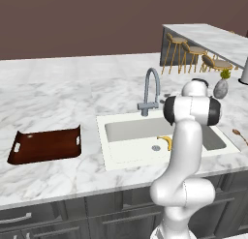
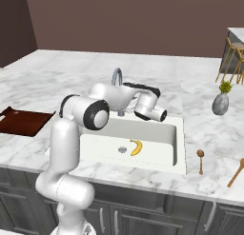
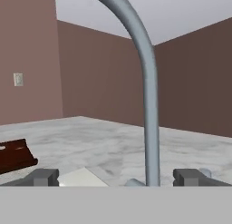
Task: Pick up all produce items and place them in the sink. Turn on the sink faucet to wash them. Then turn the sink off and put them in the tray.
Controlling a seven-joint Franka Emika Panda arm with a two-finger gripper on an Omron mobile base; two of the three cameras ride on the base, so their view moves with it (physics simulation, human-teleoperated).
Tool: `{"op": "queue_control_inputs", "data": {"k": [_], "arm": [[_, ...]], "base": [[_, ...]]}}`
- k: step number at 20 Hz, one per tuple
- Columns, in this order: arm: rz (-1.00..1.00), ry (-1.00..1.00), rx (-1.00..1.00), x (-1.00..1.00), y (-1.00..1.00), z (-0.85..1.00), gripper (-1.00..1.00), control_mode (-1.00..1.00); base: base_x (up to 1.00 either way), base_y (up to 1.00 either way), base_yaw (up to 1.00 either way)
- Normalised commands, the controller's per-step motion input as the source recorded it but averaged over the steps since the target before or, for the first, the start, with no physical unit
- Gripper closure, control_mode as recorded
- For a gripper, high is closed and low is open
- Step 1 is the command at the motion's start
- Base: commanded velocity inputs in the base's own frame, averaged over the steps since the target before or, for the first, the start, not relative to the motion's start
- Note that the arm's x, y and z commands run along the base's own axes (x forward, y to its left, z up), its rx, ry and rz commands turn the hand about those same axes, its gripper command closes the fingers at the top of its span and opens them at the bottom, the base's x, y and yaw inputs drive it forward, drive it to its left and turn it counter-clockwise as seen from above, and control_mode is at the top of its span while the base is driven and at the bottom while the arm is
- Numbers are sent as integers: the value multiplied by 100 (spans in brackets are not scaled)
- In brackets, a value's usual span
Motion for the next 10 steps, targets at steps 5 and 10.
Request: {"op": "queue_control_inputs", "data": {"k": [5,10], "arm": [[3,0,0,26,0,-10,-100,-100],[3,0,0,24,0,-9,-100,-100]], "base": [[0,0,0],[0,0,0]]}}
